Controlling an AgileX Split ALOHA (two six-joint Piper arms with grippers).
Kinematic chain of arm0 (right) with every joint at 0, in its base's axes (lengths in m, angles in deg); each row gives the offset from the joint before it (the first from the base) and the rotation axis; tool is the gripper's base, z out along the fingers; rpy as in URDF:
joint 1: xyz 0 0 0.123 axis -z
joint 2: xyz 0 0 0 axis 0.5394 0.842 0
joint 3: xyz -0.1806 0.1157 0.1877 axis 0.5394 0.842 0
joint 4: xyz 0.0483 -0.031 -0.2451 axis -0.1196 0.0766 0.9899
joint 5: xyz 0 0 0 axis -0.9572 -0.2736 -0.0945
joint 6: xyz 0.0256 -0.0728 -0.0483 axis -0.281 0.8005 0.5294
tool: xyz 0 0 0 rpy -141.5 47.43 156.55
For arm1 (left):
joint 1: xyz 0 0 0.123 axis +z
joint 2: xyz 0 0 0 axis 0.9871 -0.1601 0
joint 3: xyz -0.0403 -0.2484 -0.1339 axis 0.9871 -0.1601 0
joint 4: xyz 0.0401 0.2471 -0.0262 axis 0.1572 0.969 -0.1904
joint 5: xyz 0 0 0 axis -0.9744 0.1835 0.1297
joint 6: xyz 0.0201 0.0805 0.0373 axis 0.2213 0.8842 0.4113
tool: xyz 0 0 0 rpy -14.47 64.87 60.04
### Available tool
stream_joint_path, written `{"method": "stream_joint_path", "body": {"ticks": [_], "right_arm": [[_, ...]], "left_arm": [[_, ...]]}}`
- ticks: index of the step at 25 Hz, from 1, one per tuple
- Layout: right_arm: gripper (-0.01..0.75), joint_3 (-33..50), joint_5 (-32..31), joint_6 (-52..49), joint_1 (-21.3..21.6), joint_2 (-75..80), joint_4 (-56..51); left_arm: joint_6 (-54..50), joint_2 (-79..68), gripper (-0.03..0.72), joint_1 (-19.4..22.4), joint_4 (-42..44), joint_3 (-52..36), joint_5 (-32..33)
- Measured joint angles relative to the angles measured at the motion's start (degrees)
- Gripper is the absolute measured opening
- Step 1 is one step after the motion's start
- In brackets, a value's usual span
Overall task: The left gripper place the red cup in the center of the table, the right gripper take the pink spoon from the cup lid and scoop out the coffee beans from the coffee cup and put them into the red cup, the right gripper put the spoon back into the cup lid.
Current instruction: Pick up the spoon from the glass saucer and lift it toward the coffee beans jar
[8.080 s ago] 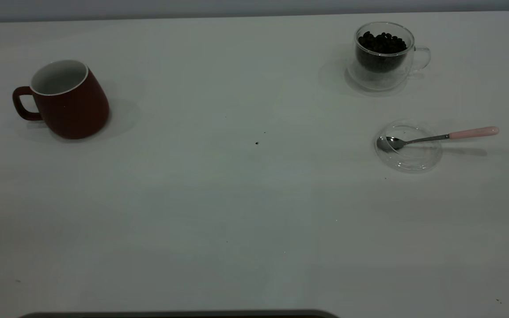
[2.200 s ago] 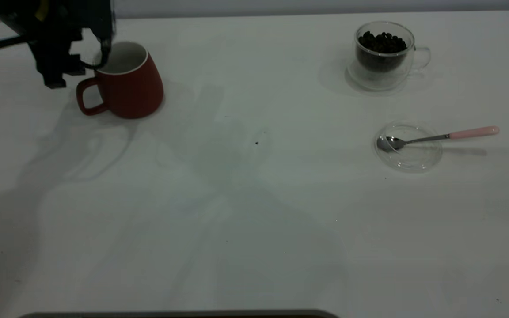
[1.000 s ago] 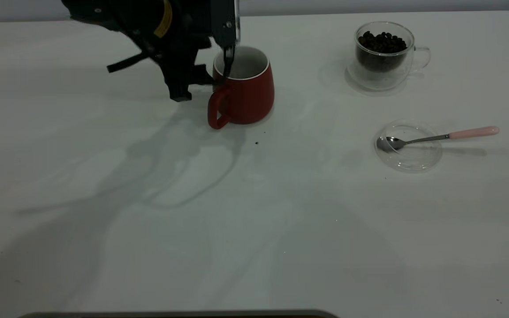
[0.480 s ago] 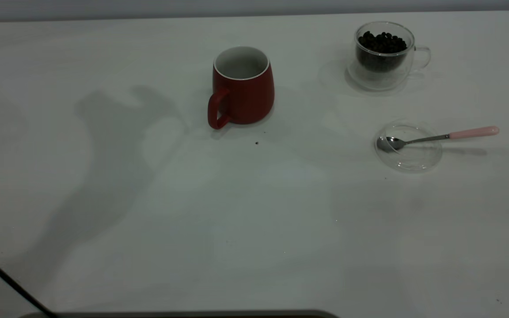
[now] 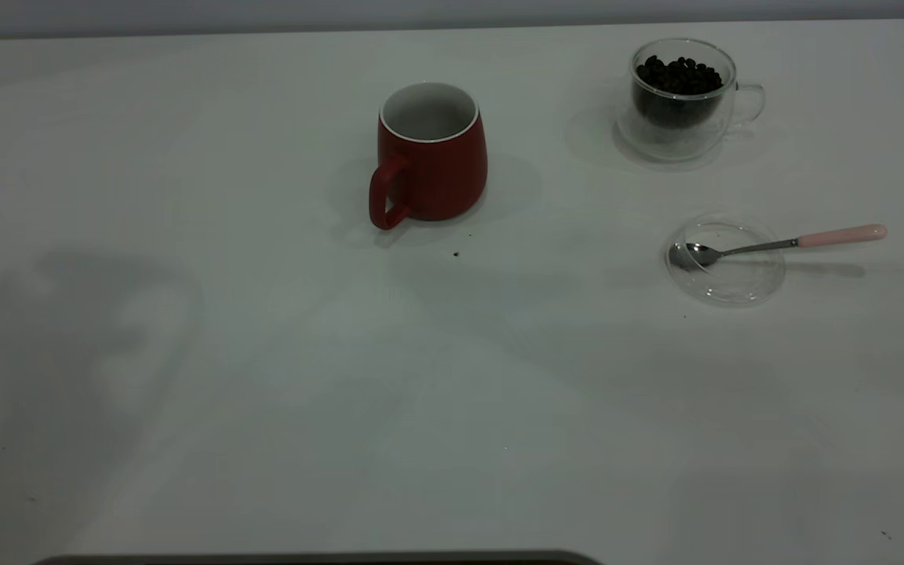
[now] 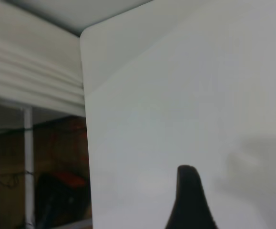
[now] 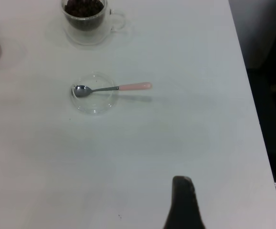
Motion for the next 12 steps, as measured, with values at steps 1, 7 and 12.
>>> {"method": "stream_joint_path", "body": {"ticks": [1,7,12], "right_arm": [[0.591,0.0,0.0,0.0,0.0,0.0,0.0],[0.591,0.0,0.0,0.0,0.0,0.0,0.0],[0.591,0.0,0.0,0.0,0.0,0.0,0.0]], "left_arm": [[0.0,2.8,0.588,0.0,-0.4,0.0,1.4],[0.0,18.2,0.588,0.0,-1.2,-0.1,6.2],[0.0,30.2,0.588,0.0,-4.4,-6.7,6.3]]}}
